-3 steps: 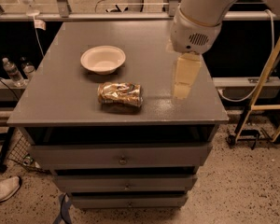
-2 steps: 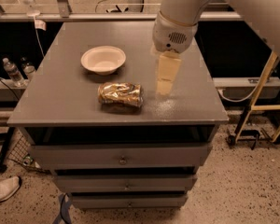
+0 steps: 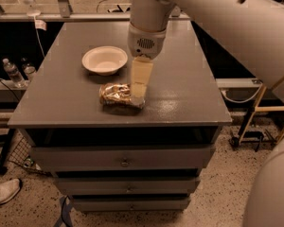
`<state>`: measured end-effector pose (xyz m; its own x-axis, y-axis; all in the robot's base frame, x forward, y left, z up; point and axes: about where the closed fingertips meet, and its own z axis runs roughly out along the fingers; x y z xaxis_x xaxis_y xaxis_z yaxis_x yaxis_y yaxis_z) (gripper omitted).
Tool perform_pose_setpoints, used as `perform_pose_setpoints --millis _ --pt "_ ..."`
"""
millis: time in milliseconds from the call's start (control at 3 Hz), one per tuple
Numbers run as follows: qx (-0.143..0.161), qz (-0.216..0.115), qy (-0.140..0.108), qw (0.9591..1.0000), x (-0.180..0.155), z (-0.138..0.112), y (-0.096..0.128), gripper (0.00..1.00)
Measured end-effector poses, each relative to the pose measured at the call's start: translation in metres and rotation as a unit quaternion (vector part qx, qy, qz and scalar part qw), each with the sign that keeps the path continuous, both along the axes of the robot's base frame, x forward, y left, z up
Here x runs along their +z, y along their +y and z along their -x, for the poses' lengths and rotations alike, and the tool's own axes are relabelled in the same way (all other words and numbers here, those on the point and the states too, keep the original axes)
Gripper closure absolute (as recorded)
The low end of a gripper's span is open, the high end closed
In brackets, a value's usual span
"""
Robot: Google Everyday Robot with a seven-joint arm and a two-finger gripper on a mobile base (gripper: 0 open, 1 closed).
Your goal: Place orange can upright
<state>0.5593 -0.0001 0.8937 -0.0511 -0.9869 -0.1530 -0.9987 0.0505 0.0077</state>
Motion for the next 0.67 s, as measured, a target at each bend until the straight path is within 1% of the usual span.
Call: perform_pose_setpoints --millis 333,667 --pt "-0.047 0.04 0.003 0.9981 -0.014 0.001 0.007 0.0" --pt "-0.067 0.052 0.009 0.9963 -0.018 0.006 0.021 0.0"
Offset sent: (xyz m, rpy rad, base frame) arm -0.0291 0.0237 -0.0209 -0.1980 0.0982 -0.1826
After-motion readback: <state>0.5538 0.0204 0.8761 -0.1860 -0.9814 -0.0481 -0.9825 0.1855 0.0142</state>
